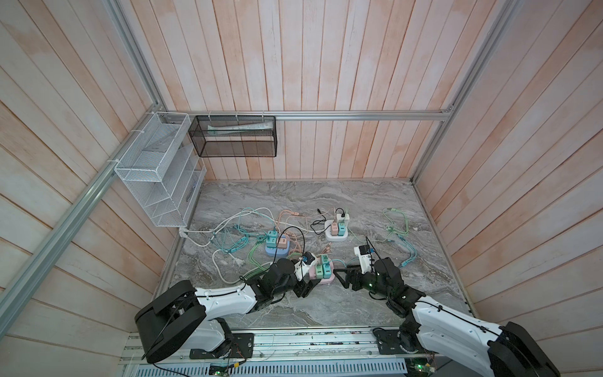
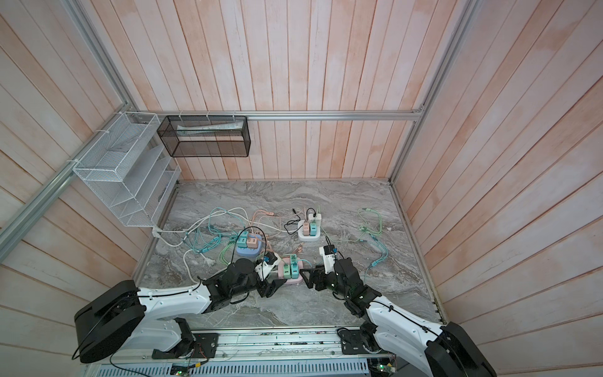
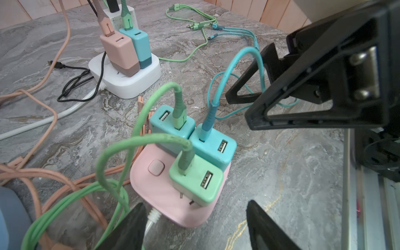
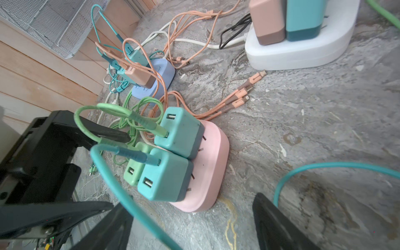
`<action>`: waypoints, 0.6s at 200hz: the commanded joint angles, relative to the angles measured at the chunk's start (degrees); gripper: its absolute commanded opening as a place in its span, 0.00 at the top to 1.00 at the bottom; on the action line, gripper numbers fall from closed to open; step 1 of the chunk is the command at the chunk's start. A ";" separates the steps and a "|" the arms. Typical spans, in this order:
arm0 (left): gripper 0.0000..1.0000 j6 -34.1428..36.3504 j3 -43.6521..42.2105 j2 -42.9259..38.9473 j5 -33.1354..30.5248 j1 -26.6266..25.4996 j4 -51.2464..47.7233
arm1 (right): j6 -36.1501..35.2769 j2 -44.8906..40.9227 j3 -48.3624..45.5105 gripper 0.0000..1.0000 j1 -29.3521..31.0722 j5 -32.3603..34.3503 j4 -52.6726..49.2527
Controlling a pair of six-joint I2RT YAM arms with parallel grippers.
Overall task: Pull the plug off the socket
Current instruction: 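Move both grippers toward the pink power strip with chargers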
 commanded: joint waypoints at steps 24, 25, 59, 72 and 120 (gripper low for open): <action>0.31 4.08 3.80 4.56 5.71 1.26 2.16 | -2.18 4.58 3.17 0.19 -0.80 -6.54 2.41; 0.32 4.19 3.90 4.63 5.79 1.28 2.03 | -2.19 4.69 3.20 0.19 -0.83 -6.59 2.45; 0.35 4.72 5.17 6.79 6.59 1.31 2.22 | -2.91 7.61 3.93 0.21 -2.14 -7.80 3.57; 0.38 4.66 5.14 7.21 6.53 1.35 2.75 | -3.09 8.55 4.02 0.21 -2.73 -7.94 4.05; 0.44 4.17 6.69 10.39 7.59 1.35 2.42 | -5.14 13.65 5.93 0.23 -4.74 -11.87 4.34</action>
